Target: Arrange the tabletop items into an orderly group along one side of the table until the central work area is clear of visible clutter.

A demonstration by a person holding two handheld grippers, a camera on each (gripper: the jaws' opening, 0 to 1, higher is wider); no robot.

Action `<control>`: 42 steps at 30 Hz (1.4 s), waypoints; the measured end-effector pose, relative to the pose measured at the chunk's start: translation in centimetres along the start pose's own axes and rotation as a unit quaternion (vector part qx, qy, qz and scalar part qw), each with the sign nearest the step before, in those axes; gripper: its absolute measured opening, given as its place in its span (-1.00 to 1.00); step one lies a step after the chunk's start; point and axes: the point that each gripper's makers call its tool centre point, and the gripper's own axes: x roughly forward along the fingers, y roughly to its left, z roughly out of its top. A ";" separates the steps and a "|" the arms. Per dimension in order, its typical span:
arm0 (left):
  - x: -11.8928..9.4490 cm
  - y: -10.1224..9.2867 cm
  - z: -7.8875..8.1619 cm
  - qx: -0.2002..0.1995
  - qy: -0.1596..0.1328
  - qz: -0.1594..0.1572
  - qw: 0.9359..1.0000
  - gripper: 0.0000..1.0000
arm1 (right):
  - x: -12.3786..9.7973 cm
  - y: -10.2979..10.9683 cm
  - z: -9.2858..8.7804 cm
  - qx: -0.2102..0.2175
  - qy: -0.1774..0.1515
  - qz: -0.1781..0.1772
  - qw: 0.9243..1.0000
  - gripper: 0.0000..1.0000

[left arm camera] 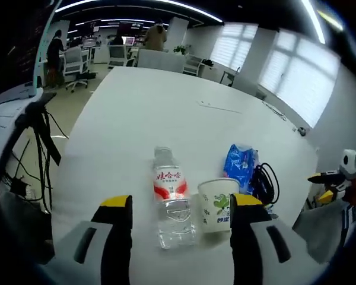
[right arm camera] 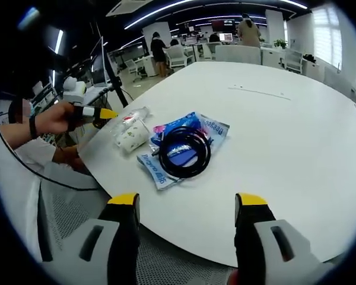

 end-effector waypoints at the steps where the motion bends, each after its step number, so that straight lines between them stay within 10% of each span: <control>1: 0.3 0.1 0.1 -0.001 0.002 0.001 1.000 0.33 | 0.0 0.0 0.0 0.002 -0.001 0.000 1.000 0.28; 31: 7.0 0.8 -1.2 -0.018 0.166 0.039 0.985 0.04 | -0.5 -1.2 -0.8 0.011 0.017 -0.009 1.000 0.25; 42: 7.3 0.9 -1.7 -0.024 0.165 0.031 0.986 -0.16 | -0.8 -1.3 0.5 0.011 0.004 -0.009 1.000 0.24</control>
